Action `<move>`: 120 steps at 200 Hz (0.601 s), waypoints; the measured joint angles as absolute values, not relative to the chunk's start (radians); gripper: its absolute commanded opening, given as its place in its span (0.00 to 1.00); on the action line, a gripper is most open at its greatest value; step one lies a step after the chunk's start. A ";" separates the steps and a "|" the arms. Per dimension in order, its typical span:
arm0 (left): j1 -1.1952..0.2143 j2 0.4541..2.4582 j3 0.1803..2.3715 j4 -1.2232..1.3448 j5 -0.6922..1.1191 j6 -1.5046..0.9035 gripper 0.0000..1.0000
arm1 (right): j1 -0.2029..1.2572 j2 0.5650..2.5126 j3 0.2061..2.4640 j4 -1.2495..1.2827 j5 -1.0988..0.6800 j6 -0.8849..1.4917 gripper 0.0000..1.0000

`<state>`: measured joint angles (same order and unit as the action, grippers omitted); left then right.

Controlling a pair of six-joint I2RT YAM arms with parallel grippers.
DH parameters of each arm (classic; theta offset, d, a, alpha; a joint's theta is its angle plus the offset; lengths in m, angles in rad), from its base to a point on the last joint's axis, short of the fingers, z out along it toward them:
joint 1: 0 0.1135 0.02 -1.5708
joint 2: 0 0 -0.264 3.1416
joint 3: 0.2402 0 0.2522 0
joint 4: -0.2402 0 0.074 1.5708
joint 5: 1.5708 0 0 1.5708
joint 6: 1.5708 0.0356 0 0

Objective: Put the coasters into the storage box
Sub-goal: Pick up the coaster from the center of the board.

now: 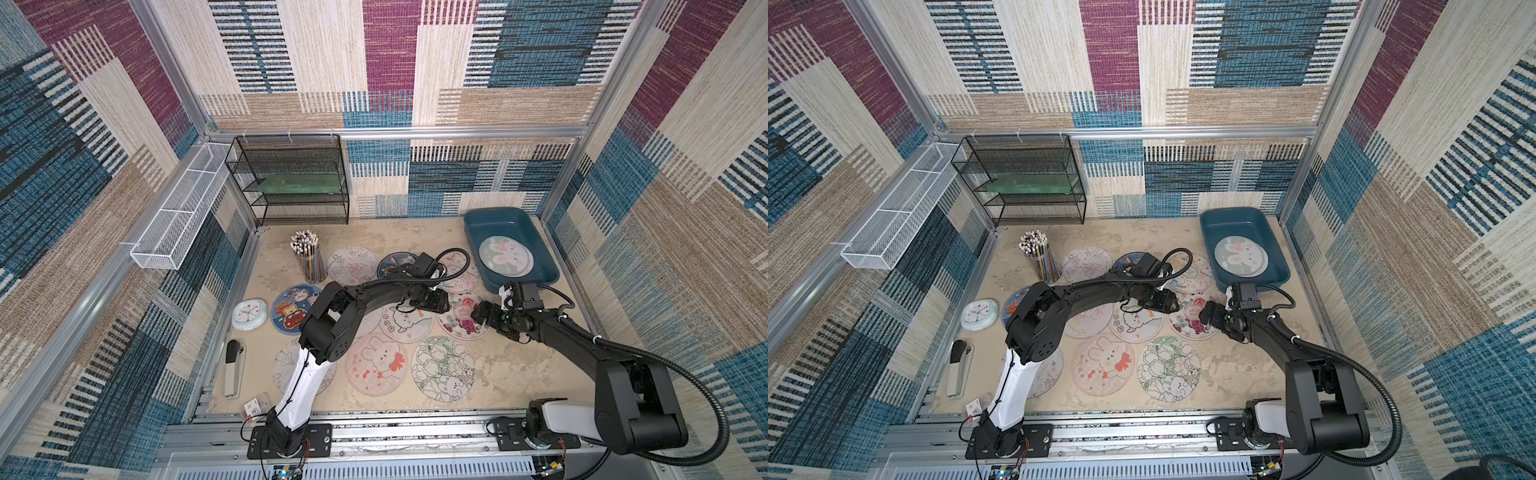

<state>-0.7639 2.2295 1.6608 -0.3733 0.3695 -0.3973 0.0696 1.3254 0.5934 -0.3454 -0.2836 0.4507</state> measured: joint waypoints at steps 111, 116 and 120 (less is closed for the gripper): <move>-0.768 2.260 1.680 -0.325 0.389 -0.397 0.58 | 0.064 1.351 0.477 0.010 -0.463 0.502 0.97; -0.769 2.262 1.681 -0.322 0.393 -0.397 0.58 | 0.064 1.349 0.474 0.013 -0.471 0.506 0.98; -0.770 2.263 1.681 -0.319 0.393 -0.397 0.58 | 0.065 1.348 0.471 0.017 -0.477 0.508 0.98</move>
<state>-0.7700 2.2627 1.6806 -0.3195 0.3935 -0.3969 0.0647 1.3479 0.4713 0.0174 -0.4767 0.5079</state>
